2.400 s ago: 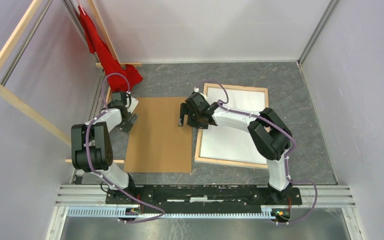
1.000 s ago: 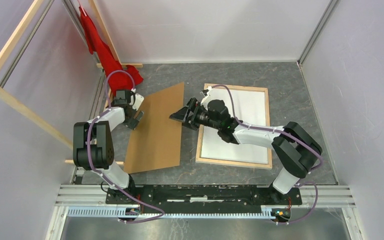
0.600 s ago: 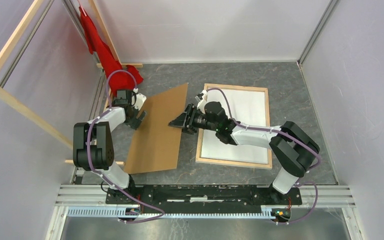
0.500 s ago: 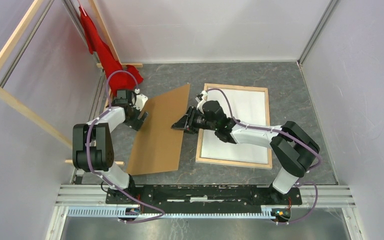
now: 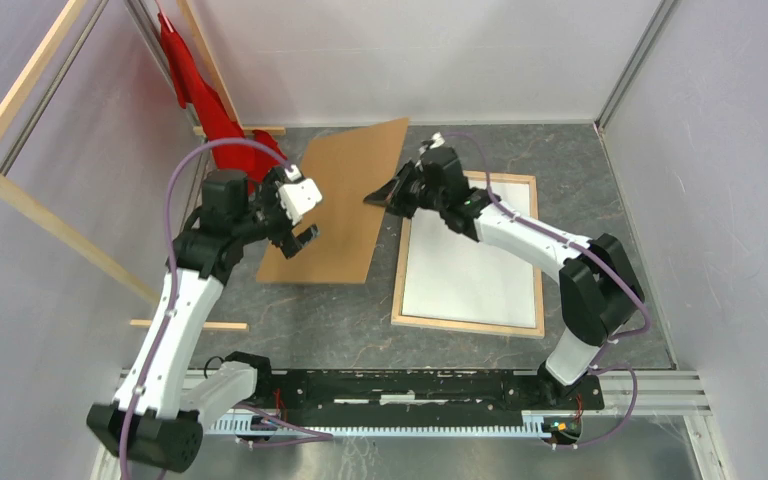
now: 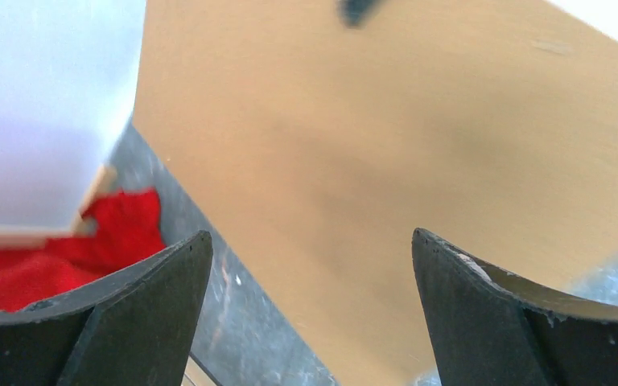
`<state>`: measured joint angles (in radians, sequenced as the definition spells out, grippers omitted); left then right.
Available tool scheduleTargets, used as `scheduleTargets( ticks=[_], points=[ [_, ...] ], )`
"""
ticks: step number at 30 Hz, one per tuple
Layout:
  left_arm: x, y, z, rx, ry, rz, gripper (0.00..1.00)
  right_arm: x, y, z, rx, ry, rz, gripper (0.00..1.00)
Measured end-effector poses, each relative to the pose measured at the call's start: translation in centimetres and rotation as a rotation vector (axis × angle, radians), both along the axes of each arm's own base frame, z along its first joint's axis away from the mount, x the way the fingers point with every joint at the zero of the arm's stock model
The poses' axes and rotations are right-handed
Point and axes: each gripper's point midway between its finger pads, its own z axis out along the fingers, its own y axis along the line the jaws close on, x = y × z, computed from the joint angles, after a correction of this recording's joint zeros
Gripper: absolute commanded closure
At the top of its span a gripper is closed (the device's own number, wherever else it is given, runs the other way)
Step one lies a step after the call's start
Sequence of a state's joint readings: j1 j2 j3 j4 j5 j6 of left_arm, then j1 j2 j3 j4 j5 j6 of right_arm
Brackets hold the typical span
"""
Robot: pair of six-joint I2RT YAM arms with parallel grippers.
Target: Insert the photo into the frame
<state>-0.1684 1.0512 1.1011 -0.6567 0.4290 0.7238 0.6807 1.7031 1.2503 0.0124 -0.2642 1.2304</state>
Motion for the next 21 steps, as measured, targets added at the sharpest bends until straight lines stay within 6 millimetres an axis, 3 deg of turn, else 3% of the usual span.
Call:
scheduleTargets(
  ticks=[4, 8, 15, 21],
  points=[
    [-4.5, -1.7, 2.7, 0.029, -0.130, -0.189, 0.00, 3.5, -2.6, 1.5, 0.061, 0.038, -0.122, 1.00],
    [-7.8, -1.7, 1.4, 0.105, -0.191, -0.295, 0.00, 4.8, -3.9, 1.6, 0.096, 0.096, -0.191, 1.00],
    [-10.5, -0.8, -1.4, 0.253, -0.373, -0.409, 0.01, 3.1, -3.0, 1.3, 0.167, 0.168, -0.166, 1.00],
    [-9.9, -0.9, -2.1, 0.314, -0.508, -0.439, 0.02, 1.1, -3.1, 0.2, 0.186, 0.234, -0.151, 1.00]
  ],
)
